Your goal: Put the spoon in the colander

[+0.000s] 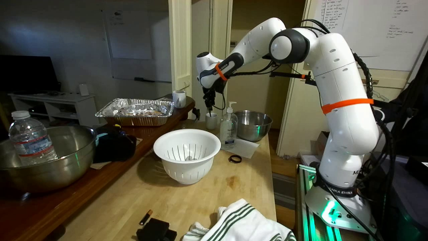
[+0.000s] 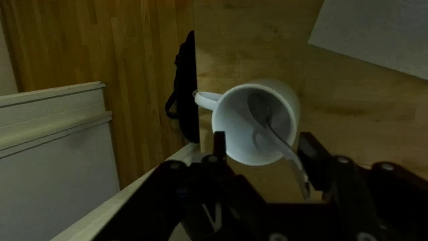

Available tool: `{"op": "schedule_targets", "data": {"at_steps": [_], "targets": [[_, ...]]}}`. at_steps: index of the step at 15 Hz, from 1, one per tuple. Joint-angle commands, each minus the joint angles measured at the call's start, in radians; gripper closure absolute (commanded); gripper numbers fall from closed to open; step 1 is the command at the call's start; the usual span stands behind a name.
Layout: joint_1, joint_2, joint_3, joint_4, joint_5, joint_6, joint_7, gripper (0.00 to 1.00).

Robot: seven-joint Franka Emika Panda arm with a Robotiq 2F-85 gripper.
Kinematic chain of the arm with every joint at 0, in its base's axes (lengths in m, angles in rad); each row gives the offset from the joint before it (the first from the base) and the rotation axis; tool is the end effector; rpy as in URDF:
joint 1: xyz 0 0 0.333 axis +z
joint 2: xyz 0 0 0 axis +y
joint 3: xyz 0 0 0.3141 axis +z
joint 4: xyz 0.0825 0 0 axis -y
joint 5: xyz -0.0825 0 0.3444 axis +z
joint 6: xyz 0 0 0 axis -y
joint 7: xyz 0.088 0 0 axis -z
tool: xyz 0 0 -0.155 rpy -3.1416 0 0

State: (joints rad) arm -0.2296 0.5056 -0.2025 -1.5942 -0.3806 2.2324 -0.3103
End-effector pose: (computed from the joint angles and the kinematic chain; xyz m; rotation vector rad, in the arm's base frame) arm 0.6084 -0.2899 0.3358 2.7044 0.1705 -0.0329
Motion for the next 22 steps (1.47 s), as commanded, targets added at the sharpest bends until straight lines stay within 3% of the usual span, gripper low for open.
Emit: {"op": "schedule_targets", "data": {"at_steps": [1, 4, 5, 12, 13, 16, 22], "targets": [[0.008, 0.002, -0.009, 0.024, -0.03, -0.035, 0.0, 0.72], [0.005, -0.005, -0.009, 0.027, -0.042, -0.026, -0.004, 0.96], [0.005, -0.006, -0.01, 0.027, -0.047, -0.021, -0.006, 0.99], [0.003, -0.041, -0.003, 0.01, -0.055, -0.035, -0.04, 1.0], [-0.002, -0.05, 0.004, 0.001, -0.043, -0.034, -0.055, 0.74], [0.011, -0.097, 0.018, -0.051, -0.033, -0.053, -0.069, 0.6], [0.058, -0.057, 0.038, -0.023, 0.008, -0.086, 0.095, 0.13]]}}
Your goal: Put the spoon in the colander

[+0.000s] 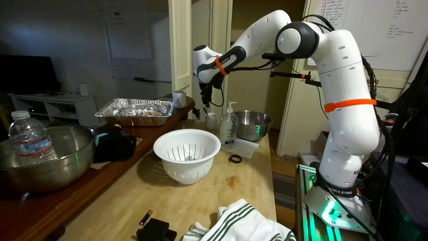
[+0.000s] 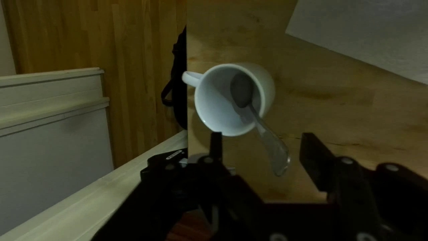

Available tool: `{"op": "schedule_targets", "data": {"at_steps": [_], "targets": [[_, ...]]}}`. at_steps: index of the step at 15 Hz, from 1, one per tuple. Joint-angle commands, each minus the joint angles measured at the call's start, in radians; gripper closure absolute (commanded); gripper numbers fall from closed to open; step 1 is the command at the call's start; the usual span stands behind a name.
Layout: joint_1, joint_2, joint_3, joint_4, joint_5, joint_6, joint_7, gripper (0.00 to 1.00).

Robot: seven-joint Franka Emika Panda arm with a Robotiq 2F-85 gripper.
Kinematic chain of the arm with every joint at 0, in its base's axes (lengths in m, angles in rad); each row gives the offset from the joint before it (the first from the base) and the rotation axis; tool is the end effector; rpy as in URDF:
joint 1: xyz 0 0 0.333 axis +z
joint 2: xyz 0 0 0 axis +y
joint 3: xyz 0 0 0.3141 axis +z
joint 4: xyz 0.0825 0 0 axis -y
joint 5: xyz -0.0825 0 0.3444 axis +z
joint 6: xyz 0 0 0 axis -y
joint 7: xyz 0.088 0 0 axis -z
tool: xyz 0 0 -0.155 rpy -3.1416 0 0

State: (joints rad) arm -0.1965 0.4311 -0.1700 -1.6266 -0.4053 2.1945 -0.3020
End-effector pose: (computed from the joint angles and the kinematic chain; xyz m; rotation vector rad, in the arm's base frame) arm 0.6105 -0.2526 0.3651 2.6960 0.2332 -0.0101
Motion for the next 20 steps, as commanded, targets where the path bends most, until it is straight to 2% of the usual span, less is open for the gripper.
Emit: {"op": "schedule_targets", "data": {"at_steps": [1, 2, 3, 7, 11, 15, 20], "targets": [[0.035, 0.026, 0.005, 0.015, 0.037, -0.055, 0.126, 0.07], [0.044, 0.044, 0.004, 0.029, 0.042, -0.066, 0.169, 0.01], [0.051, 0.053, 0.004, 0.034, 0.048, -0.066, 0.205, 0.0], [0.08, 0.099, -0.026, 0.073, 0.02, -0.052, 0.38, 0.0], [0.075, 0.127, -0.055, 0.103, 0.023, -0.062, 0.467, 0.0], [0.056, 0.148, -0.071, 0.138, 0.026, -0.113, 0.435, 0.0], [0.025, 0.166, -0.062, 0.168, 0.035, -0.085, 0.373, 0.0]]}}
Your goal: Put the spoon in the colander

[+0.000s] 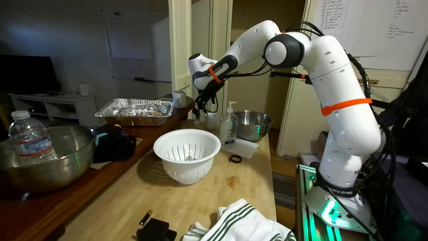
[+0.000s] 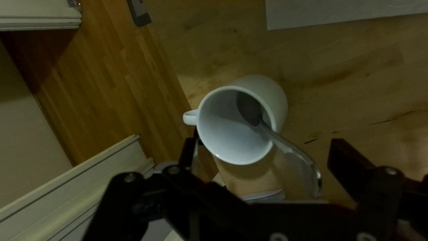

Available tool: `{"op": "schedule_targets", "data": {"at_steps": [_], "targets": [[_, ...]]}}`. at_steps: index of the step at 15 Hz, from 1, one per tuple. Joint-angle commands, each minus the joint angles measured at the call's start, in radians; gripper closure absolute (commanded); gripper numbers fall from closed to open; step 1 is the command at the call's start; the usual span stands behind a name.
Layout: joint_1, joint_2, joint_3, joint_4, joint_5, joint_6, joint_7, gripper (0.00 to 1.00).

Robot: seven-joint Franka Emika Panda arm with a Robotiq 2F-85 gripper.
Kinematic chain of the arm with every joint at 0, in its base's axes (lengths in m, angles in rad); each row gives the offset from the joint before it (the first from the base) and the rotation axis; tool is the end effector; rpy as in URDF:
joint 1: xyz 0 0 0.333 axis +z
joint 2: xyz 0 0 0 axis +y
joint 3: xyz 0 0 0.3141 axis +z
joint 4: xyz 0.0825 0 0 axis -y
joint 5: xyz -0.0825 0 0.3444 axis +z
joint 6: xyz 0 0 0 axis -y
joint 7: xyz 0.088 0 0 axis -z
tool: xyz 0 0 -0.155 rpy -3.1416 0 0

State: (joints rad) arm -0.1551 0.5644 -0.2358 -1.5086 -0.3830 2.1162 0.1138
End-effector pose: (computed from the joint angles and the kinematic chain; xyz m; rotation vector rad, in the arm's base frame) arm 0.6232 -0.2669 0.3279 2.6578 -0.3642 -0.0166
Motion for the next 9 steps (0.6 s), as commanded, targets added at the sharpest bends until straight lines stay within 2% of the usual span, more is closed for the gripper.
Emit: {"op": "schedule_targets", "data": {"at_steps": [1, 9], "targets": [[-0.02, 0.04, 0.005, 0.064, 0.015, -0.016, -0.053, 0.0], [-0.032, 0.058, 0.003, 0.099, 0.017, -0.046, -0.104, 0.0]]}}
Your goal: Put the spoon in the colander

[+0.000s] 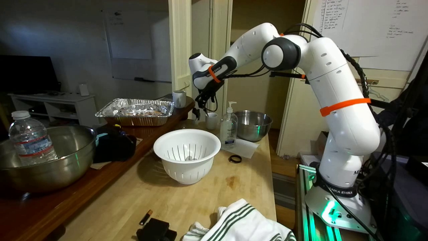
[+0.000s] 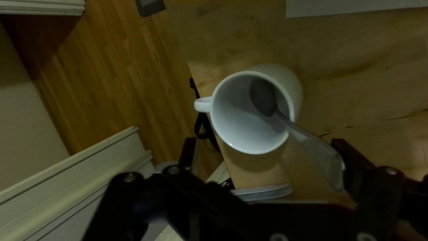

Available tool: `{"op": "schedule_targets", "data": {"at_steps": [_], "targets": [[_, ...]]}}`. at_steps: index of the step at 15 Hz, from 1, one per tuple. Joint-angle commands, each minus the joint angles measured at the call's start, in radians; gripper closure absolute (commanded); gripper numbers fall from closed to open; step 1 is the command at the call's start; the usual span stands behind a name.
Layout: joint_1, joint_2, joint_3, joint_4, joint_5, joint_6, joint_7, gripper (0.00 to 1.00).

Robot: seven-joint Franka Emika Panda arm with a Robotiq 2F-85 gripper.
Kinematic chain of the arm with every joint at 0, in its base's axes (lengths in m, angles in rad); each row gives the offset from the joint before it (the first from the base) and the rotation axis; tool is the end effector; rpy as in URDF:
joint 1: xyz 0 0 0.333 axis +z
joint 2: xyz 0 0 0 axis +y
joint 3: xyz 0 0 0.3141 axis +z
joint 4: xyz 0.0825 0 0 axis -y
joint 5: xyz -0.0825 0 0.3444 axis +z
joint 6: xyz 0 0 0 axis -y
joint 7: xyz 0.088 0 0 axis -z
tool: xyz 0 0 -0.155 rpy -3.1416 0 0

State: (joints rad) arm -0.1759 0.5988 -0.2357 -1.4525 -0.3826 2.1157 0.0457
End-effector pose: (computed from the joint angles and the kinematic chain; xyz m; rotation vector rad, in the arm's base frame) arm 0.6304 -0.2814 0.3298 2.6552 -0.2970 -0.0166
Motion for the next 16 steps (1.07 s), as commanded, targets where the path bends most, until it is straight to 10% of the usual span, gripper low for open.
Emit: {"op": "schedule_targets", "data": {"at_steps": [1, 11, 16], "targets": [[-0.012, 0.024, 0.003, 0.044, 0.017, -0.048, -0.04, 0.11], [-0.017, -0.004, -0.002, 0.039, 0.007, -0.061, -0.052, 0.96], [-0.013, -0.024, -0.006, 0.026, -0.004, -0.063, -0.056, 0.99]]}}
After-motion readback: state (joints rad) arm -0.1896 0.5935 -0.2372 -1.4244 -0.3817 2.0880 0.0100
